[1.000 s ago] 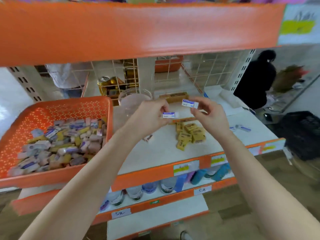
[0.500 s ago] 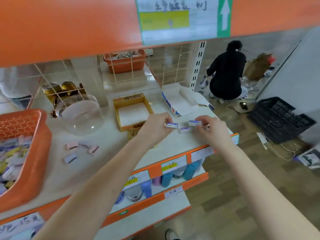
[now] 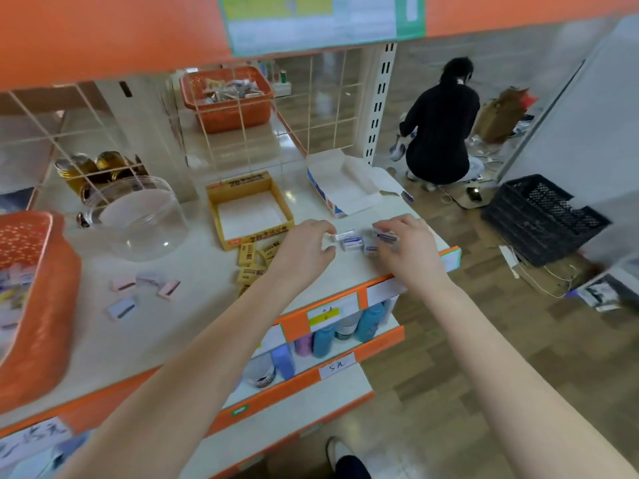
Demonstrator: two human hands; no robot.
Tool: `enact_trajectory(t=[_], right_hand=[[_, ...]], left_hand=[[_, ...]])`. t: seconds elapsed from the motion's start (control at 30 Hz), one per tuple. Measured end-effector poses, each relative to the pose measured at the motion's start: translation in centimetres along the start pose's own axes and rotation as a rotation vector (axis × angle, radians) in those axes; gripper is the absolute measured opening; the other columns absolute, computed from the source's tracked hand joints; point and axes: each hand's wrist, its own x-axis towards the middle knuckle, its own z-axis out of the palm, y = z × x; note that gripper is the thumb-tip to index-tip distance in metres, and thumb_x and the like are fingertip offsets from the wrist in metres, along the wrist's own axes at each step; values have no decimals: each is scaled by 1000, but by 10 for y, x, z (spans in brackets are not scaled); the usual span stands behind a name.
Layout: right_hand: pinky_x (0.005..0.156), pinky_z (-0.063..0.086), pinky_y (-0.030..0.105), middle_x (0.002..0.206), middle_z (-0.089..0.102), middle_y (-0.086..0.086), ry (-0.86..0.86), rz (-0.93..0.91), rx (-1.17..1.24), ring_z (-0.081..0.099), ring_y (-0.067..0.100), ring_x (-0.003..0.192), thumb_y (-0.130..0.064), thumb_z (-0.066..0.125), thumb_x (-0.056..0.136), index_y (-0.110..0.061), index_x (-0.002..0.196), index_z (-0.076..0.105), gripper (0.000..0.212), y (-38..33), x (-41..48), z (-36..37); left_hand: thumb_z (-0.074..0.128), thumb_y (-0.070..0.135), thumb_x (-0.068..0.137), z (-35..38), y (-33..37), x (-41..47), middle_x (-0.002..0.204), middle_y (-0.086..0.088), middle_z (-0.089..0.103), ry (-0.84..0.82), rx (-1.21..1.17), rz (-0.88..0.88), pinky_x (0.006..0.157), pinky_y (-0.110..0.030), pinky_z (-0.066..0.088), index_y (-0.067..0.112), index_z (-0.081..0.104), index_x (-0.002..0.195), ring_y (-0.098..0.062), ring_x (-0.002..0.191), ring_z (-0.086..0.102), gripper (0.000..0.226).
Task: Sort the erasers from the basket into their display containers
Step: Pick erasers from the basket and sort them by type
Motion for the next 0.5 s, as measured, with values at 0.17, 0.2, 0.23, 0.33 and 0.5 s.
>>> enact_trajectory(t=[0.17, 0.2, 0.23, 0.33, 0.5], right_hand=[[77, 28, 15, 102, 62, 7, 58, -156, 94, 53, 27, 100, -6, 62, 83, -13, 108, 69, 26, -53, 5, 16], [78, 29, 15, 101, 62, 6, 57, -190, 130, 53, 27, 100, -5, 62, 83, -12, 107, 69, 26, -68, 5, 21], [80, 31, 17, 100, 62, 6, 52, -224, 157, 54, 26, 99, -5, 63, 83, -11, 106, 69, 25, -84, 4, 26], [82, 30, 6, 97, 64, 7, 26, -325, 214, 55, 20, 95, -3, 64, 81, -11, 103, 70, 24, -134, 2, 45], [73, 30, 12, 93, 63, 8, -30, -492, 276, 57, 20, 90, -6, 65, 80, -9, 98, 72, 20, -214, -4, 75]], left_hand=[[58, 18, 90, -48, -16, -33, 116, -1, 61, 125, -18, -42, 89, -27, 40, 19, 60, 121, -18, 106, 57, 31], [58, 18, 90, -61, -21, -42, 111, 0, 61, 162, -30, -50, 86, -27, 41, 20, 61, 120, -18, 104, 57, 30], [58, 18, 89, -74, -26, -52, 109, 2, 61, 197, -29, -56, 84, -26, 40, 21, 61, 119, -17, 103, 57, 30], [58, 18, 89, -113, -49, -81, 109, 2, 62, 301, 23, -85, 83, -21, 35, 21, 63, 119, -16, 105, 55, 30], [59, 10, 83, -171, -101, -139, 112, 11, 64, 469, 57, -193, 85, -20, 40, 18, 67, 113, -12, 100, 58, 32]])
